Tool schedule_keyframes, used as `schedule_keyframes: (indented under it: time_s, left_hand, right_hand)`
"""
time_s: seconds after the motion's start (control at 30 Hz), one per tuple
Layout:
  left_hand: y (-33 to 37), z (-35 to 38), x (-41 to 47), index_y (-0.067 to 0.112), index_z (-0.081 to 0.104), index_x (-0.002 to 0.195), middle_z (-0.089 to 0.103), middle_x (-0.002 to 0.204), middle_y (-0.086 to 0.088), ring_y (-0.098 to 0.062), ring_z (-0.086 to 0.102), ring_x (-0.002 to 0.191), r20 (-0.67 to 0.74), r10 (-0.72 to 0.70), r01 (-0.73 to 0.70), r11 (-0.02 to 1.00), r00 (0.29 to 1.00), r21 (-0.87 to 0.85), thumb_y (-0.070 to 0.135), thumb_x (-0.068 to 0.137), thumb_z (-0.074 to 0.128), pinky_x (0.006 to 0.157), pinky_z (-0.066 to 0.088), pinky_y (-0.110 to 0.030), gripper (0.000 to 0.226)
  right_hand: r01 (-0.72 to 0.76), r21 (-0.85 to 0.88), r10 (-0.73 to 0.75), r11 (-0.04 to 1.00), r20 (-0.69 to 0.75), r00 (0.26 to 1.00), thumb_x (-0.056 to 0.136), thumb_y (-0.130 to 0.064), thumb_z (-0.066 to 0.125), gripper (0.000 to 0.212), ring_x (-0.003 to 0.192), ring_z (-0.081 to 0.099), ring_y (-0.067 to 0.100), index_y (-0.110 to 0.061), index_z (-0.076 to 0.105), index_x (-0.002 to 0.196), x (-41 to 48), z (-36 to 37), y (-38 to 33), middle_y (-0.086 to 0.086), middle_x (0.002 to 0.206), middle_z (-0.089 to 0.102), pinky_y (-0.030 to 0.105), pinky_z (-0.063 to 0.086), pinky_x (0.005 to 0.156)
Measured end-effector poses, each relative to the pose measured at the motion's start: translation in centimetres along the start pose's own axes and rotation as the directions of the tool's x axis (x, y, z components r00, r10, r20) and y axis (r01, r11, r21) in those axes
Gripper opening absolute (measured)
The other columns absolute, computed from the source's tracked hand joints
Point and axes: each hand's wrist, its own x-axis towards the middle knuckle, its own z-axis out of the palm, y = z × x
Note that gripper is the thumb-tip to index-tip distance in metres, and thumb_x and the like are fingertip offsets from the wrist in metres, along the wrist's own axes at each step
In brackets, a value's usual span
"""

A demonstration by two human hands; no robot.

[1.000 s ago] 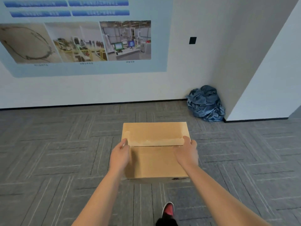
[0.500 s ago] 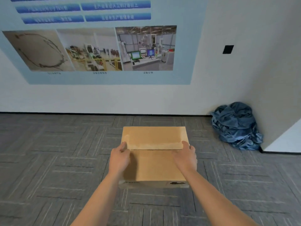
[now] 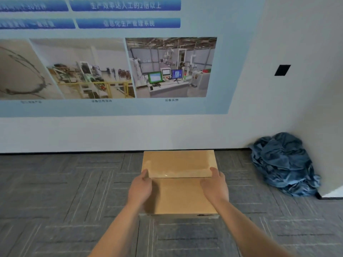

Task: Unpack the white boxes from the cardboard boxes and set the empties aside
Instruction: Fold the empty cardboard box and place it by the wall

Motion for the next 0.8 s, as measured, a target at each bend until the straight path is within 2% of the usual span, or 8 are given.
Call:
schedule_keyframes:
  time_s: [0.07,0.17,0.27,0.43,0.5,0.57,0.7,0.8]
  left_hand:
    - [1.5,-0.1,4.2,0.021,0.036,0.152,0.060,0.113,0.016,0.009,0.036,0.065,0.028,0.003,-0.004,0.999,1.000,0.036,0.019,0.101,0.037,0.057,0.028,-0.013,0.050]
    - [3.4,0.4,10.9,0.023,0.036,0.152,0.049,0.147,0.002,-0.008,0.055,0.100,0.080,0.007,-0.018,0.990,0.997,0.137,0.019,0.099,0.037,0.081,0.040,-0.025,0.054]
    - [4.9,1.8,17.7,0.025,0.037,0.151,0.043,0.152,0.001,-0.024,0.056,0.121,0.104,-0.018,-0.003,0.981,0.994,0.193,0.018,0.097,0.037,0.094,0.046,-0.033,0.054]
    - [6.4,5.0,27.8,0.023,0.033,0.153,0.038,0.155,0.001,-0.024,0.044,0.135,0.114,-0.099,0.080,0.983,0.988,0.163,0.015,0.099,0.035,0.102,0.037,-0.031,0.054]
    - [6.8,6.3,31.8,0.026,0.044,0.144,0.048,0.146,0.002,-0.024,0.046,0.132,0.110,-0.127,0.109,0.982,0.986,0.153,0.013,0.099,0.035,0.105,0.036,-0.035,0.048]
    - [7.2,7.2,35.2,0.039,0.055,0.115,0.058,0.120,0.008,-0.022,0.053,0.114,0.126,-0.139,0.118,0.980,0.982,0.163,0.011,0.099,0.035,0.101,0.041,-0.038,0.038]
    - [6.8,9.0,42.2,0.029,0.035,0.151,0.050,0.145,-0.002,-0.026,0.056,0.123,0.107,-0.185,0.162,0.968,0.977,0.190,0.018,0.097,0.038,0.097,0.045,-0.034,0.054]
    - [4.9,11.1,47.9,0.030,0.034,0.151,0.063,0.128,-0.009,-0.015,0.067,0.078,0.085,-0.198,0.174,0.957,0.977,0.232,0.015,0.096,0.038,0.058,0.047,-0.024,0.057]
  right_hand:
    - [-0.013,0.013,0.014,1.000,-0.013,1.000,0.088,-0.024,0.054,0.067,0.117,0.054,0.025,-0.025,0.031,0.151,3.3,0.5,-1.9,0.001,0.154,0.033,0.045,0.055,0.088]
    - [-0.041,0.022,0.041,0.999,-0.027,0.999,0.088,-0.023,0.053,0.066,0.118,0.054,0.025,-0.025,0.032,0.151,9.0,1.3,-4.0,-0.001,0.155,0.032,0.046,0.055,0.089]
    - [-0.064,0.020,0.065,0.998,-0.028,0.998,0.087,-0.022,0.052,0.066,0.117,0.055,0.026,-0.024,0.033,0.150,15.6,2.6,-5.6,-0.001,0.155,0.032,0.046,0.056,0.088]
    - [-0.065,-0.016,0.065,0.998,0.018,0.998,0.089,-0.025,0.056,0.063,0.113,0.056,0.025,-0.022,0.033,0.148,26.8,5.8,-7.6,-0.001,0.151,0.036,0.044,0.057,0.083]
    - [-0.053,-0.050,0.055,0.997,0.041,0.998,0.090,-0.028,0.057,0.063,0.113,0.055,0.025,-0.022,0.033,0.148,31.3,6.9,-8.4,-0.001,0.150,0.036,0.044,0.057,0.082]
    - [-0.045,-0.080,0.050,0.996,0.065,0.997,0.090,-0.030,0.057,0.064,0.116,0.054,0.026,-0.022,0.033,0.148,35.4,7.7,-9.3,0.000,0.150,0.036,0.045,0.057,0.083]
    - [-0.035,-0.113,0.045,0.993,0.089,0.995,0.089,-0.028,0.058,0.066,0.120,0.052,0.026,-0.023,0.032,0.149,42.4,10.1,-10.6,-0.001,0.151,0.036,0.043,0.055,0.086]
    - [-0.025,-0.127,0.039,0.992,0.104,0.994,0.088,-0.024,0.055,0.066,0.117,0.053,0.025,-0.024,0.031,0.150,46.9,13.6,-10.1,-0.003,0.150,0.036,0.038,0.054,0.078]
